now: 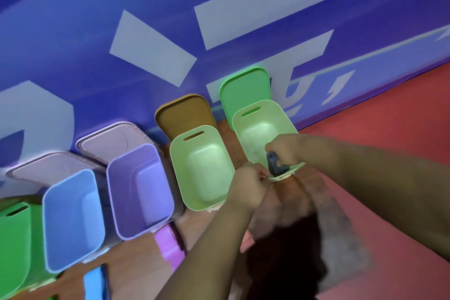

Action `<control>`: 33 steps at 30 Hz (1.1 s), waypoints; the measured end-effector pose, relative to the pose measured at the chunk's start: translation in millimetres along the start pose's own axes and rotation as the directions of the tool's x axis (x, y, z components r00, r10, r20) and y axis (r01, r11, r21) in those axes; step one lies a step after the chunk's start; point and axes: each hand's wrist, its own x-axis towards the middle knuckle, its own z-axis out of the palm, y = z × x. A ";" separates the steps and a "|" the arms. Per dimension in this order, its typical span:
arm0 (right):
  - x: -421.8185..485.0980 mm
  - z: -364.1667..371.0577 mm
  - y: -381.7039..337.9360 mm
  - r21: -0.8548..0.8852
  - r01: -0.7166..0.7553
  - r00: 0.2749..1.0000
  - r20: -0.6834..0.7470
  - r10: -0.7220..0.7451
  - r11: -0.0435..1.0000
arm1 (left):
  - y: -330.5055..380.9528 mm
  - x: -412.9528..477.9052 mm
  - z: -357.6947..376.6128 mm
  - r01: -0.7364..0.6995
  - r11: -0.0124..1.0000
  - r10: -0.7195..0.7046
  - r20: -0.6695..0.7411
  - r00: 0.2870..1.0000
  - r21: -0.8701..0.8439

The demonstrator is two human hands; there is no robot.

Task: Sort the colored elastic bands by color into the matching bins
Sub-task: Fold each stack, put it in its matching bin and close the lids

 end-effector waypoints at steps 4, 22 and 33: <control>10.3 1.9 -1.4 0.013 -0.050 0.993 0.104 0.049 0.999 | 1.7 -1.5 0.3 -0.040 0.999 0.040 -0.006 0.999 0.037; 33.9 34.9 -2.2 0.003 -0.207 0.949 -0.240 0.202 0.978 | -2.3 -19.7 6.0 -0.089 0.995 0.086 -0.082 0.993 -0.036; -42.5 41.0 -38.9 0.522 0.153 0.796 -0.568 0.208 0.839 | -34.1 -88.3 9.4 0.002 0.998 -0.006 0.049 0.999 0.070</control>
